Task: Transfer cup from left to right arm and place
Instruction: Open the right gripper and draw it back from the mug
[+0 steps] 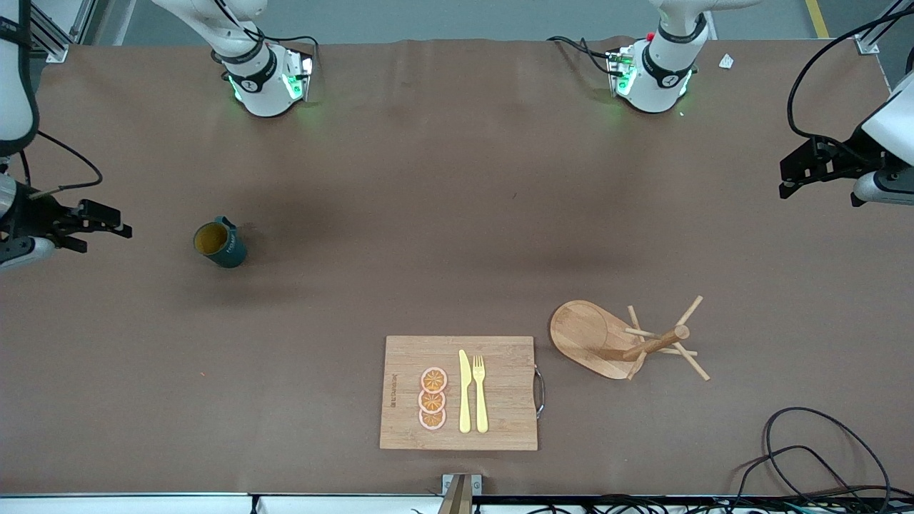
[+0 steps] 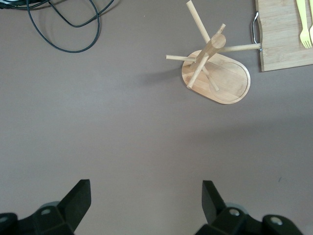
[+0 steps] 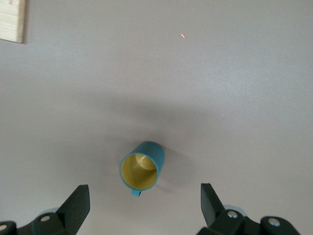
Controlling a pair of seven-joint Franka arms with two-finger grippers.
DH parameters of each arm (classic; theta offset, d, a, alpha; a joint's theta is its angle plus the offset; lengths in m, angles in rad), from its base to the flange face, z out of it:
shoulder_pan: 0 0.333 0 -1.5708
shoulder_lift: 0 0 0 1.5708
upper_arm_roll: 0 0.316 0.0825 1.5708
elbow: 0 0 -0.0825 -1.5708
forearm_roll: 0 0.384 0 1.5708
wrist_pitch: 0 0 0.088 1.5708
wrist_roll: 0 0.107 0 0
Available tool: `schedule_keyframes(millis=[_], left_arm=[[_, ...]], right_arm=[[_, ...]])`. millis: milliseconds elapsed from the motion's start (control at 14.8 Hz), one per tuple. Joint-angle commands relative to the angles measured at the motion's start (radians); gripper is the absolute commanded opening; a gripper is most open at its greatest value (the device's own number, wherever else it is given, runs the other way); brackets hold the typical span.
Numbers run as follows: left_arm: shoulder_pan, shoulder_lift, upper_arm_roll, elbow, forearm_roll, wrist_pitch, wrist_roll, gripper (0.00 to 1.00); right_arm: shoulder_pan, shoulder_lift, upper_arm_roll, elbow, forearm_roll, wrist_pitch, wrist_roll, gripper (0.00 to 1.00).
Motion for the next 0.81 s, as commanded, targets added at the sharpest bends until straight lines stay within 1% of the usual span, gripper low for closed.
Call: schedule_keyframes(millis=[0, 135, 270, 405, 540, 675, 743], left_arm=[[0.004, -0.011, -0.001, -0.004, -0.013, -0.009, -0.007, 1.00], [0.004, -0.011, -0.001, -0.004, -0.011, -0.009, -0.005, 1.00], [0.004, -0.011, -0.001, -0.004, -0.011, -0.009, -0.007, 1.00], [0.005, -0.011, -0.001, -0.004, -0.011, -0.009, -0.007, 1.00], [0.005, -0.011, -0.001, -0.004, -0.011, -0.009, -0.006, 1.00], [0.005, -0.011, -0.001, -0.004, -0.011, -0.009, -0.007, 1.00], [0.005, -0.011, -0.001, -0.004, -0.011, -0.009, -0.007, 1.00]], right_arm=[[-0.009, -0.026, 0.014, 0.065, 0.004, -0.093, 0.065, 1.00], [0.012, -0.063, 0.020, 0.085, -0.034, -0.133, 0.176, 1.00], [0.058, -0.132, 0.022, 0.079, -0.092, -0.153, 0.297, 1.00], [0.068, -0.173, 0.036, 0.082, -0.100, -0.176, 0.383, 1.00], [0.066, -0.207, 0.056, 0.084, -0.102, -0.187, 0.402, 1.00], [0.069, -0.219, 0.071, 0.088, -0.103, -0.187, 0.421, 1.00], [0.069, -0.224, 0.092, 0.094, -0.105, -0.185, 0.444, 1.00]])
